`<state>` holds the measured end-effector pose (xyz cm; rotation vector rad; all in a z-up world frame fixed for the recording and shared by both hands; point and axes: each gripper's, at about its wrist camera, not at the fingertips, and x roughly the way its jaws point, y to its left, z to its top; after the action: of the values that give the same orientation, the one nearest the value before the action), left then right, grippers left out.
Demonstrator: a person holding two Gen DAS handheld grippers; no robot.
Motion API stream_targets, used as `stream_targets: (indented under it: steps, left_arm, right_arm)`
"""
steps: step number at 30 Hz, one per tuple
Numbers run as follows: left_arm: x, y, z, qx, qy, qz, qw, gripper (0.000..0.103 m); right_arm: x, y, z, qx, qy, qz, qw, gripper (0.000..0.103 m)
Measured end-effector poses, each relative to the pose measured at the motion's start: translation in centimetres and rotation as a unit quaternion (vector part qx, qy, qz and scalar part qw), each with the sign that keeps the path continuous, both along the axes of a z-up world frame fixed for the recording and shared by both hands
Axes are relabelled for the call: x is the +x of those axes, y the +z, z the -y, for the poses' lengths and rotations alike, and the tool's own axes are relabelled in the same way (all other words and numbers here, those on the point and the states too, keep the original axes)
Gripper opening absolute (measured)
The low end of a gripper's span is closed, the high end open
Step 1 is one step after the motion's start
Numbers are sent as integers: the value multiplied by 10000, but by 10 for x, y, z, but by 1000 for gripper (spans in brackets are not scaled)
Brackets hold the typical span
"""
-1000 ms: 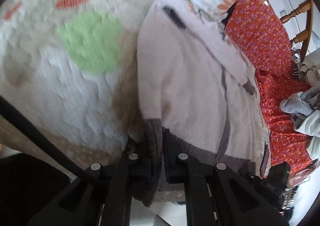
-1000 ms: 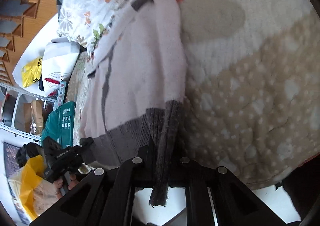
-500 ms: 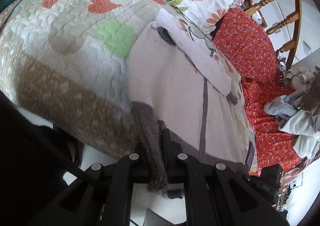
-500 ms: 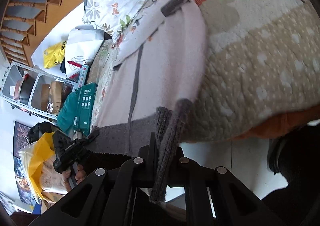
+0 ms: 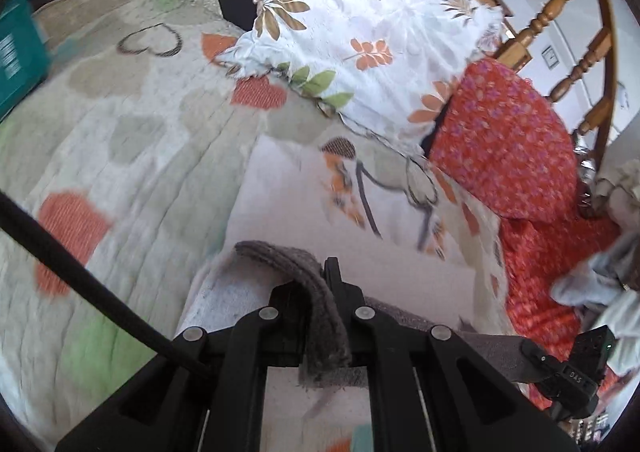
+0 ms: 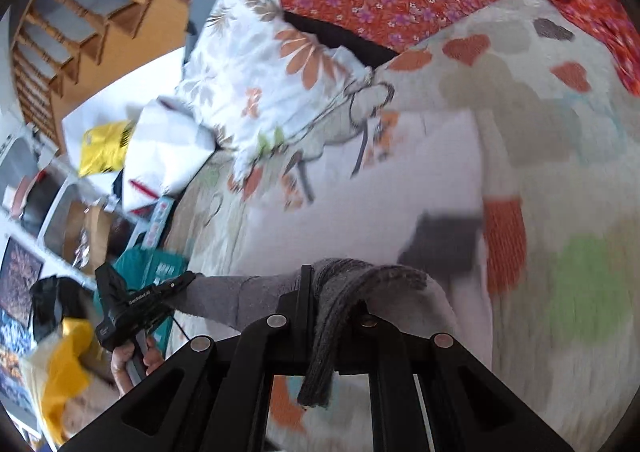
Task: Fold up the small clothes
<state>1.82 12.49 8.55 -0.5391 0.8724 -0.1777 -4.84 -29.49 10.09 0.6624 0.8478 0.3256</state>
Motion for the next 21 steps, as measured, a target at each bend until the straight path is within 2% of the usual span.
stream_targets:
  steps: [4, 9, 11, 13, 14, 15, 16, 17, 18, 20, 21]
  left_arm:
    - [55, -12, 5, 198, 79, -128, 9997, 7]
    - [111, -28, 7, 184, 26, -291, 9994, 8]
    - [127, -35, 4, 183, 105, -398, 9990, 9]
    - [133, -35, -1, 193, 218, -414, 9987, 24]
    - [134, -33, -4, 228, 296, -358, 9987, 37]
    - [133, -29, -7, 276, 368, -294, 9985, 46]
    - [131, -26, -10, 319, 454, -252, 9981, 48]
    - [130, -23, -13, 339, 493, -235, 9979, 51]
    - [129, -21, -15, 342, 511, -224, 9979, 52]
    - [126, -17, -18, 352, 533, -227, 9977, 54]
    - [124, -15, -18, 364, 526, -228, 9977, 55]
  right_arm:
    - [53, -20, 4, -167, -26, -217, 9996, 7]
    - [107, -50, 18, -595, -175, -350, 9975, 7]
    - [121, -61, 28, -472, -267, -421, 9976, 8]
    - [133, -70, 40, -296, -436, -444, 9976, 8]
    - [137, -75, 45, -230, -504, -481, 9973, 9]
    - [140, -79, 49, -159, -547, -517, 9970, 12]
    - [141, -82, 52, -130, -604, -535, 9967, 15]
    - [141, -83, 54, -147, -682, -542, 9961, 26]
    - [139, -80, 58, -255, -837, -495, 9949, 42]
    - [135, -73, 62, -416, -1027, -394, 9931, 56]
    - [131, -68, 65, -492, -1089, -339, 9923, 57]
